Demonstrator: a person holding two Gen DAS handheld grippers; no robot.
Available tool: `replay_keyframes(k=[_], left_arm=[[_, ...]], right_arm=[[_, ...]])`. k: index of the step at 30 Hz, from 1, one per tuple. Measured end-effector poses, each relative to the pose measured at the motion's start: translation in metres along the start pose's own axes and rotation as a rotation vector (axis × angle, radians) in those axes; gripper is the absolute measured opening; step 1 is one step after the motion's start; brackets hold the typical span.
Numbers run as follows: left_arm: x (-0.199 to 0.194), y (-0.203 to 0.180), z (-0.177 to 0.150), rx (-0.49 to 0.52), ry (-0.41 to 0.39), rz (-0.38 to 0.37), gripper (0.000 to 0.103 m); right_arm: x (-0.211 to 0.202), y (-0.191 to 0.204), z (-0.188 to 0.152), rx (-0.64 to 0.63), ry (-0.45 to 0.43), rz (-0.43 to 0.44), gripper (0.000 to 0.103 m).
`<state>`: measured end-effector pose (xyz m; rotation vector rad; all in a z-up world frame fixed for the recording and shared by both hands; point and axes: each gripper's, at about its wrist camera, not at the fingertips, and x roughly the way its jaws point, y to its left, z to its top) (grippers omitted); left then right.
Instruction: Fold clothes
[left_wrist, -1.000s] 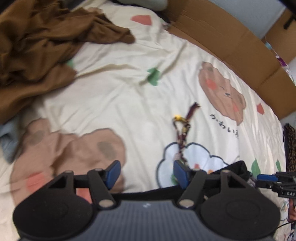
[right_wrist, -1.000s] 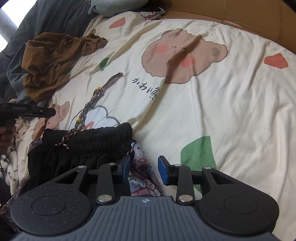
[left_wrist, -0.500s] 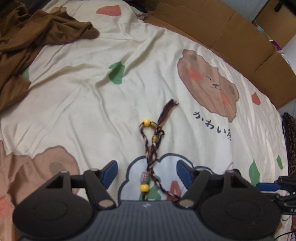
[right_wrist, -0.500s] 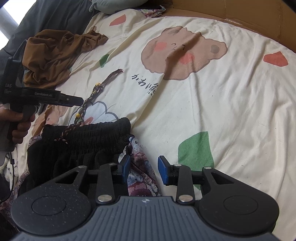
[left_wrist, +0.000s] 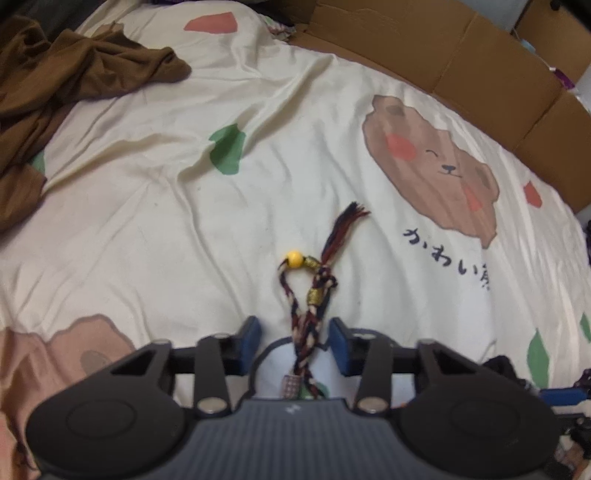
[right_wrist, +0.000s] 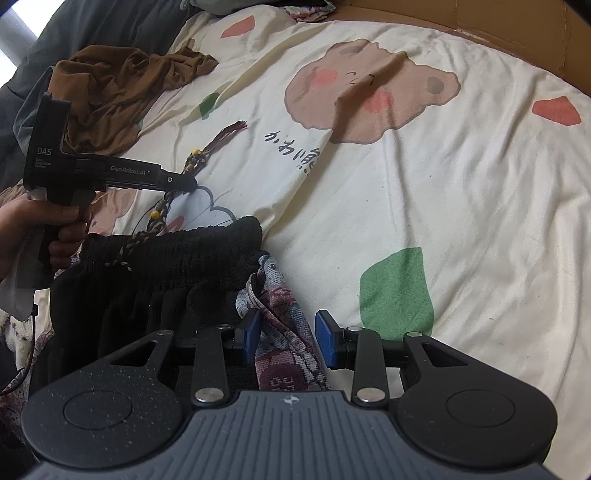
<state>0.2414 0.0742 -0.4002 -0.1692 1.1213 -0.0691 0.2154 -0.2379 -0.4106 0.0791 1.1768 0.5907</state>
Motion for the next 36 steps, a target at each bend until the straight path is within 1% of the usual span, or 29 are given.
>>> replay_keyframes(k=[1, 2, 4, 5, 12, 16, 18, 22, 25, 28, 36], left_arm=[[0.0, 0.0, 0.0, 0.01, -0.002, 0.015, 0.019], [-0.001, 0.003, 0.0, 0.009, -0.004, 0.014, 0.012], [-0.003, 0.009, 0.002, -0.009, -0.003, -0.004, 0.004], [-0.005, 0.01, 0.003, -0.013, -0.004, -0.011, 0.004], [-0.025, 0.01, 0.007, -0.008, -0.028, -0.049, 0.003], [-0.039, 0.012, 0.011, -0.032, -0.042, -0.085, 0.003], [-0.05, 0.014, 0.012, -0.063, -0.051, -0.113, 0.003], [-0.077, 0.01, 0.012, -0.07, -0.07, -0.15, 0.003], [-0.093, 0.008, 0.007, -0.073, -0.063, -0.174, 0.003], [-0.107, 0.007, -0.003, -0.066, -0.045, -0.193, 0.003], [-0.127, 0.005, -0.051, -0.058, 0.098, -0.249, 0.003]], right_arm=[[0.0, 0.0, 0.0, -0.001, 0.001, 0.0, 0.039], [0.001, 0.0, 0.0, -0.002, 0.002, 0.0, 0.04], [0.001, 0.001, 0.0, -0.004, 0.004, 0.0, 0.039], [0.001, 0.001, 0.0, -0.004, 0.005, 0.0, 0.039], [0.002, 0.002, 0.001, -0.009, 0.01, 0.0, 0.039], [0.002, 0.002, 0.001, -0.011, 0.009, 0.0, 0.039], [0.002, 0.003, 0.0, -0.01, 0.009, 0.0, 0.039], [0.002, 0.001, 0.0, -0.003, 0.007, 0.001, 0.039], [0.002, 0.0, 0.0, -0.002, 0.004, 0.001, 0.039], [0.001, -0.001, 0.0, 0.0, 0.0, 0.002, 0.039], [-0.001, -0.005, -0.002, 0.01, -0.002, 0.004, 0.039]])
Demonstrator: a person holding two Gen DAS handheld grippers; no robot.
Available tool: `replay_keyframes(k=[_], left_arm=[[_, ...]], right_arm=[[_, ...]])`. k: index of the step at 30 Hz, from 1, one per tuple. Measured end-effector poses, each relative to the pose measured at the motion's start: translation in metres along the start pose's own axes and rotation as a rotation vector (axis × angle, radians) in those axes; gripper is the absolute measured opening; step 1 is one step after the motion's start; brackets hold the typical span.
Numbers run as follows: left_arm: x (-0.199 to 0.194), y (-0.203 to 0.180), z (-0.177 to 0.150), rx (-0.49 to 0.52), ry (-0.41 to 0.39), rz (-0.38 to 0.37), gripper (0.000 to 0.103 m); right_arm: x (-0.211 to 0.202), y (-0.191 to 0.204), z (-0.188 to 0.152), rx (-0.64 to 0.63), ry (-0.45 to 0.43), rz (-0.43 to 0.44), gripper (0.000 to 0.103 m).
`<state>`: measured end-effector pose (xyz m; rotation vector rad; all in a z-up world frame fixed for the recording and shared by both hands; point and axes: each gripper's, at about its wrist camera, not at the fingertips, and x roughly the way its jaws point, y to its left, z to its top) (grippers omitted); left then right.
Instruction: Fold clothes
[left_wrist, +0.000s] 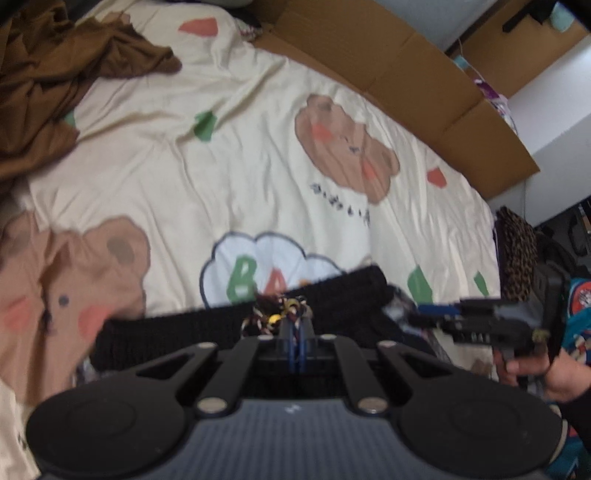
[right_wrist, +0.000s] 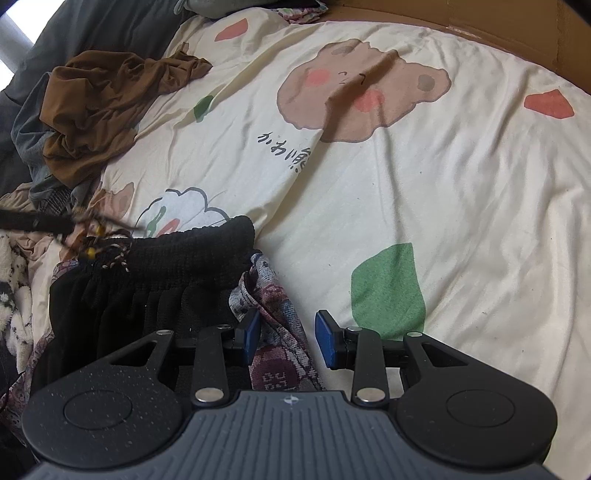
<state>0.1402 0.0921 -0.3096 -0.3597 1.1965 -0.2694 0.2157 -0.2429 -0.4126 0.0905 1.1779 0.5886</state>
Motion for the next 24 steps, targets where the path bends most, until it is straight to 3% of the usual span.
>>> replay_keyframes(k=[13, 21, 24], left_arm=[[-0.001, -0.018, -0.045, 0.022, 0.163, -0.124, 0.003], [0.018, -0.018, -0.074, -0.011, 0.298, -0.164, 0.004], [0.022, -0.016, -0.084, -0.036, 0.335, -0.163, 0.012]], right_arm=[[0.001, 0.001, 0.0, -0.002, 0.004, 0.0, 0.04], [0.002, 0.002, 0.001, -0.005, 0.003, -0.001, 0.04], [0.002, 0.002, 0.001, -0.005, 0.004, -0.001, 0.039]])
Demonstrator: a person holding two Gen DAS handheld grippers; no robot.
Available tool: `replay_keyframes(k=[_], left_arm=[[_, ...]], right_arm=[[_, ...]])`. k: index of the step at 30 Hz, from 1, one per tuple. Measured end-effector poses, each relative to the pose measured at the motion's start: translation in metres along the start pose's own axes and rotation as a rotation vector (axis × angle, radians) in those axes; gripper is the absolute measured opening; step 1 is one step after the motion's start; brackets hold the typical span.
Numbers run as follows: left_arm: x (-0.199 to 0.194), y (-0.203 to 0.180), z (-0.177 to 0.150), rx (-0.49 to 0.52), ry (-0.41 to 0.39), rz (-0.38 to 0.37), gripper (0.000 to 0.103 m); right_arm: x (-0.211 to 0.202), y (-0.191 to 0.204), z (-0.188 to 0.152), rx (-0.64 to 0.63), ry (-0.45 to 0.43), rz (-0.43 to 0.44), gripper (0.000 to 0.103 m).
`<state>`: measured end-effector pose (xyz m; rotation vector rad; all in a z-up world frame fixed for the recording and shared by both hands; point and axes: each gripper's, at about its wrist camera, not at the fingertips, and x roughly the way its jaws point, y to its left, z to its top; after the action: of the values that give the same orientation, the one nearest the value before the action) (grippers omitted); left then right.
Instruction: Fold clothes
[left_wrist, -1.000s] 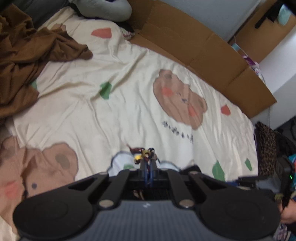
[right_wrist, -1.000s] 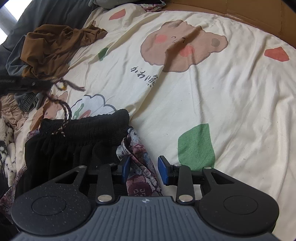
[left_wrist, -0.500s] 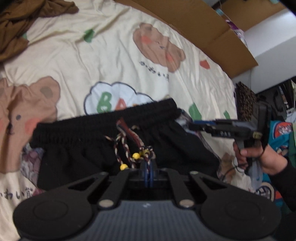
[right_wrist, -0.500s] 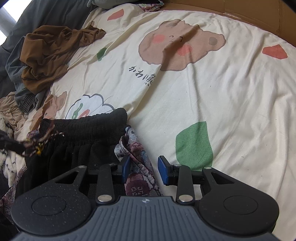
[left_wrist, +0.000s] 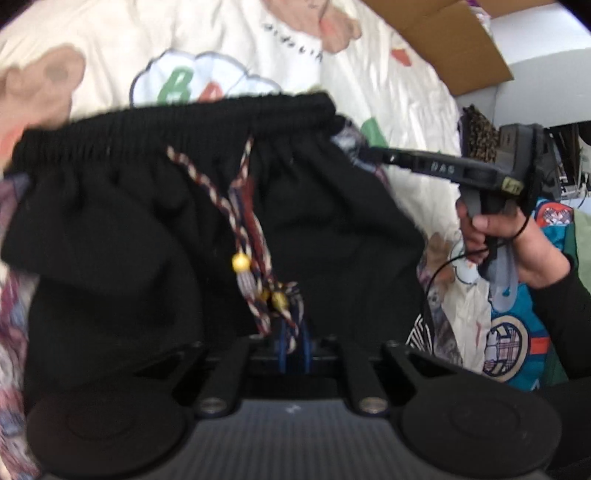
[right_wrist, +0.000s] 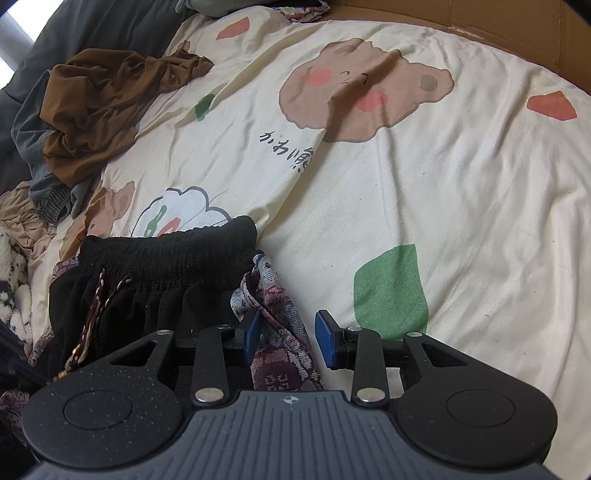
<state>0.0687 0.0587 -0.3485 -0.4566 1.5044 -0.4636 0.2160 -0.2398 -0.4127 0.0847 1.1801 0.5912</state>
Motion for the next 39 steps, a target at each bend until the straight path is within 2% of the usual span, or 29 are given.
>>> replay_keyframes(k=[2, 10, 20, 25, 33, 39], left_arm=[[-0.002, 0.003, -0.003, -0.021, -0.005, 0.002, 0.018], [-0.027, 0.016, 0.006, -0.045, -0.11, 0.065, 0.021], [-0.06, 0.049, 0.027, -0.094, -0.284, 0.258, 0.022], [-0.074, 0.07, 0.036, -0.089, -0.359, 0.363, 0.022], [-0.086, 0.098, 0.048, -0.05, -0.375, 0.494, 0.025], [-0.074, 0.112, 0.042, -0.058, -0.328, 0.493, 0.025]], right_arm=[[0.0, 0.0, 0.0, 0.0, 0.001, 0.0, 0.039], [-0.001, -0.001, 0.0, -0.001, -0.004, 0.002, 0.039], [-0.005, -0.006, 0.017, -0.018, -0.044, -0.012, 0.039], [-0.002, -0.003, 0.026, -0.069, -0.055, -0.037, 0.039], [0.011, 0.004, 0.029, -0.167, -0.031, -0.077, 0.039], [0.009, 0.017, 0.023, -0.212, -0.027, -0.045, 0.039]])
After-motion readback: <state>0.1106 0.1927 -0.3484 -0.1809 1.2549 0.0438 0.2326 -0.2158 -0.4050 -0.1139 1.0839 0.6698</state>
